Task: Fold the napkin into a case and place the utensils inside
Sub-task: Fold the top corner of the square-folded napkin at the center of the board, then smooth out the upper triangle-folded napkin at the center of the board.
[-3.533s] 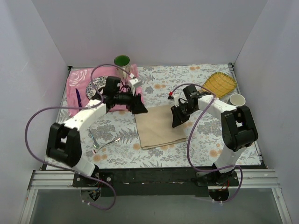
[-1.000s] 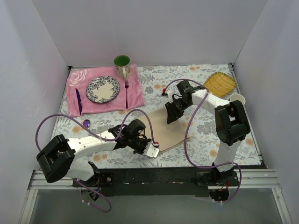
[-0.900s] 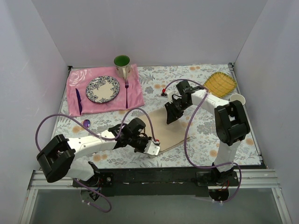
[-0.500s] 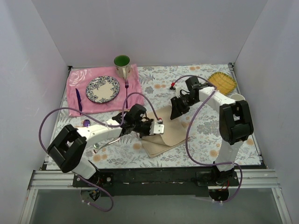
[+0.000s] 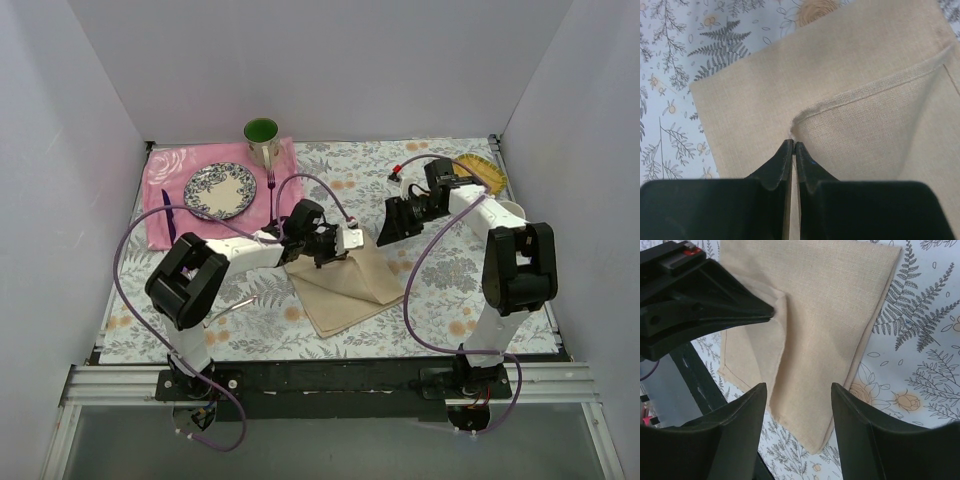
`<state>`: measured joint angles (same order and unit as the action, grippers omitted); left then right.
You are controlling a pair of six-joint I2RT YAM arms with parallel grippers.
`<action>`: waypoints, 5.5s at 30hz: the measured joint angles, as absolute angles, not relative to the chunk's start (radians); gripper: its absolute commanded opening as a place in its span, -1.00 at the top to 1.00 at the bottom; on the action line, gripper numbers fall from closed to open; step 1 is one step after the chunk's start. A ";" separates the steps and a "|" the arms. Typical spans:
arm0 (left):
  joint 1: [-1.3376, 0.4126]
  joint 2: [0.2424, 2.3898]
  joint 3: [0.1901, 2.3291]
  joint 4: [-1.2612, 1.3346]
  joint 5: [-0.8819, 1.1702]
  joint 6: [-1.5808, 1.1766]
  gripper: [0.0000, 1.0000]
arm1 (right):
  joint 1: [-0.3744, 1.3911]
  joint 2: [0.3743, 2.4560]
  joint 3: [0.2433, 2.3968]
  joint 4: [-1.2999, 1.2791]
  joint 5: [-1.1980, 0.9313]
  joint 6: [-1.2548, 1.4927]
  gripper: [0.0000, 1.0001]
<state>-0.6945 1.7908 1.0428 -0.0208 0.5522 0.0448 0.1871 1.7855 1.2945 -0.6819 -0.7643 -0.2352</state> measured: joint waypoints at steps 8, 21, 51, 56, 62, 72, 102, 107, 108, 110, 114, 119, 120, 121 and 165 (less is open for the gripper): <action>-0.671 1.941 1.153 0.084 0.513 -0.013 1.00 | 0.168 1.773 1.253 -0.686 -0.796 -0.231 -0.03; -0.647 1.976 1.174 0.178 0.453 -0.068 1.00 | 0.163 1.771 1.227 -0.683 -0.827 -0.223 0.12; -0.647 2.027 1.213 0.215 0.447 -0.091 1.00 | 0.231 1.769 1.094 -0.593 -0.871 -0.137 0.33; -0.647 2.041 1.227 0.215 0.447 -0.093 1.00 | 0.240 1.770 1.088 -0.573 -0.870 -0.136 0.34; -0.647 2.043 1.235 0.214 0.447 -0.093 1.00 | 0.242 1.778 1.077 -0.560 -0.862 -0.134 0.35; -0.647 2.055 1.245 0.214 0.447 -0.093 1.00 | 0.243 1.804 1.060 -0.536 -0.839 -0.133 0.38; -0.424 1.789 0.916 0.360 0.917 -1.370 -0.02 | 0.244 1.875 1.049 -0.508 -0.769 -0.112 0.42; -0.415 1.858 0.916 0.411 0.918 -1.464 0.00 | 0.244 1.875 1.049 -0.510 -0.770 -0.118 0.42; -0.412 1.868 0.916 0.421 0.918 -1.478 0.00 | 0.244 1.875 1.049 -0.510 -0.770 -0.119 0.42; -0.403 1.895 0.916 0.443 0.921 -1.505 -0.01 | 0.244 1.875 1.049 -0.510 -0.770 -0.120 0.42; -0.388 1.954 0.916 0.450 0.922 -1.528 -0.02 | 0.244 1.875 1.042 -0.504 -0.778 -0.122 0.40; -0.378 2.019 0.916 0.441 0.917 -1.535 -0.02 | 0.243 1.874 1.037 -0.500 -0.801 -0.128 0.20; -0.375 2.031 0.916 0.440 0.918 -1.540 -0.02 | 0.243 1.874 1.037 -0.501 -0.814 -0.131 0.10; -0.373 2.041 0.920 0.444 0.925 -1.543 -0.02 | 0.243 1.871 1.037 -0.501 -0.829 -0.130 0.04; -0.357 2.055 0.938 0.413 0.939 -1.530 -0.01 | 0.234 1.864 0.752 0.121 -1.229 0.340 -0.93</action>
<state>-0.3569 2.0548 0.9379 0.4133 0.9394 -1.5299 0.2337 1.8641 0.7521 0.1207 -1.2285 0.3397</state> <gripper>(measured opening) 0.501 0.960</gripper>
